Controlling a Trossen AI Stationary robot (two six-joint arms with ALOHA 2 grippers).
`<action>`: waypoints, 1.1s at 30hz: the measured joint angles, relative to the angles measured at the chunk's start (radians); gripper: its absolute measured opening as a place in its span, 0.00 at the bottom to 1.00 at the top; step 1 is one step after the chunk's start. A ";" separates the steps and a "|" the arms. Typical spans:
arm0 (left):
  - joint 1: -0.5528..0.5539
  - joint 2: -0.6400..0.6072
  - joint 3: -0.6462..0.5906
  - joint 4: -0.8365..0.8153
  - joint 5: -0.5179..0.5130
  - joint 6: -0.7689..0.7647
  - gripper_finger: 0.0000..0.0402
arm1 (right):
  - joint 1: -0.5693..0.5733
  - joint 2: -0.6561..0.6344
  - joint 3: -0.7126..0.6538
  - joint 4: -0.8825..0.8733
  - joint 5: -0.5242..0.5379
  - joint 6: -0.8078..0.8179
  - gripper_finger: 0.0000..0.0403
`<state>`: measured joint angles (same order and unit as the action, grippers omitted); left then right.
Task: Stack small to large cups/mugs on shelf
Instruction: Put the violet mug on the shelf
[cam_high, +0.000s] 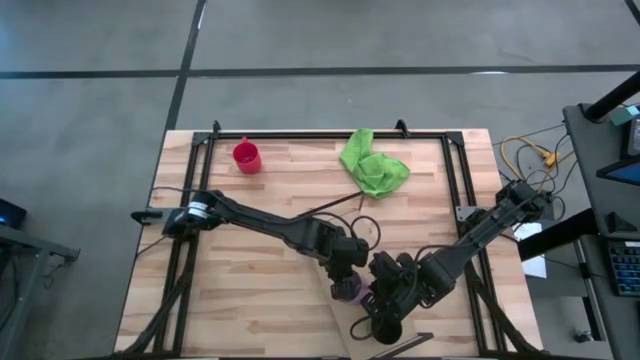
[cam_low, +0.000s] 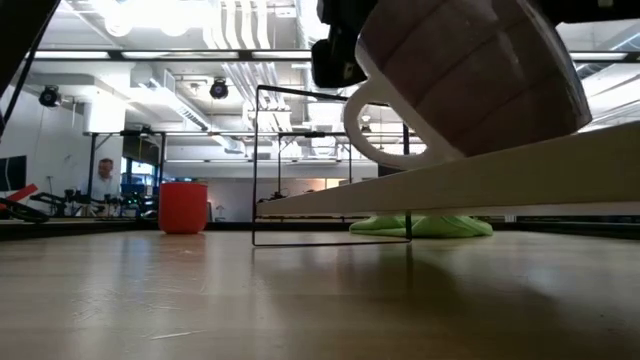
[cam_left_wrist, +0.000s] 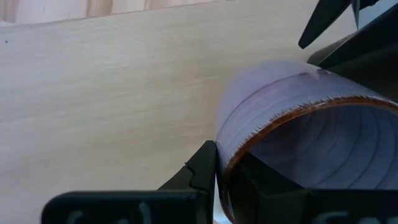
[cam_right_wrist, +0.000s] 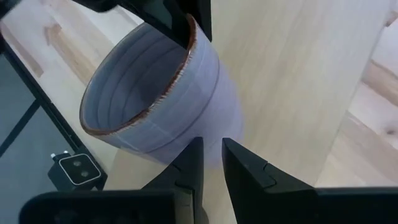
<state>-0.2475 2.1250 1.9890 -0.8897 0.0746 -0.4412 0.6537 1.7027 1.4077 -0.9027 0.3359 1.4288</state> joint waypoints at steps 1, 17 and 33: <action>0.001 0.000 0.000 -0.002 0.000 0.001 0.03 | 0.000 0.000 -0.010 0.017 0.000 0.000 0.13; 0.004 0.000 -0.004 0.001 0.002 0.004 0.03 | -0.006 0.000 -0.036 0.060 -0.006 -0.023 0.13; 0.004 0.000 -0.005 0.019 0.005 -0.002 0.09 | -0.006 0.000 -0.036 0.069 -0.002 -0.037 0.13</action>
<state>-0.2432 2.1250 1.9839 -0.8709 0.0795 -0.4432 0.6476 1.7028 1.3720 -0.8335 0.3340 1.3914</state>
